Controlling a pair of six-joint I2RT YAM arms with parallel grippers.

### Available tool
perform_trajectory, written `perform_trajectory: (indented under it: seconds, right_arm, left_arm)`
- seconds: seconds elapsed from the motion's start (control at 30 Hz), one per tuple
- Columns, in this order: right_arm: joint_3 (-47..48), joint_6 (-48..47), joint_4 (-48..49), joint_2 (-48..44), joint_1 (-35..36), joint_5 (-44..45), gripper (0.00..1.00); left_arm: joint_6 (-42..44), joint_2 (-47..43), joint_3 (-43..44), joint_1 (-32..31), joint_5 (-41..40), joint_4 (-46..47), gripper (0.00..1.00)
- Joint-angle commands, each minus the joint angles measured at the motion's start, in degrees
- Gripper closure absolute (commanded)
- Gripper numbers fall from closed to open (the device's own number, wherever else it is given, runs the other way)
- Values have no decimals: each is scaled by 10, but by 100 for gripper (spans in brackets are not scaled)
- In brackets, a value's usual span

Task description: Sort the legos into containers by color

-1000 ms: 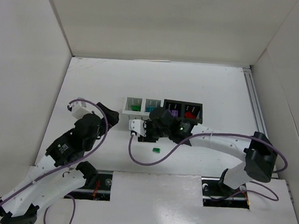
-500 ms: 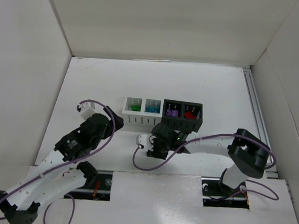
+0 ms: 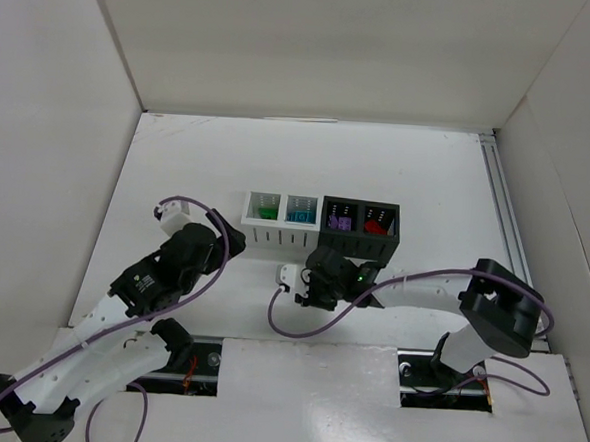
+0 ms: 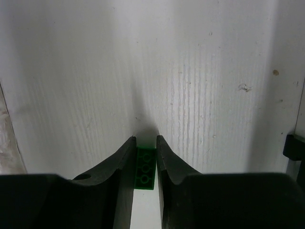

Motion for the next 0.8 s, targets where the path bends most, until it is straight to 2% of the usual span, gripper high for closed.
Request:
perform_trajectory:
  seconds: [0.0, 0.13, 0.27, 0.4, 0.5, 0.63, 0.77]
  right_arm:
    - [-12, 11, 4, -20, 4, 10, 74]
    - [4, 11, -2, -38, 4, -2, 77]
    - [74, -17, -41, -57, 4, -8, 77]
    - [210, -76, -79, -50, 4, -8, 77]
    - [281, -109, -96, -22, 4, -8, 77]
    - [430, -161, -118, 59, 4, 8, 78]
    - [512, -182, -118, 124, -8, 25, 78]
  left_arm:
    - [0, 4, -2, -1, 0, 18, 0]
    - [0, 4, -2, -1, 0, 18, 0]
    - [6, 4, 3, -1, -7, 18, 0]
    - [-6, 4, 9, -1, -21, 10, 0]
    - [-12, -8, 9, -1, -28, 0, 0]
    - [-27, -30, 15, -1, -40, -21, 0]
    - [-21, -45, 20, -1, -40, -27, 0]
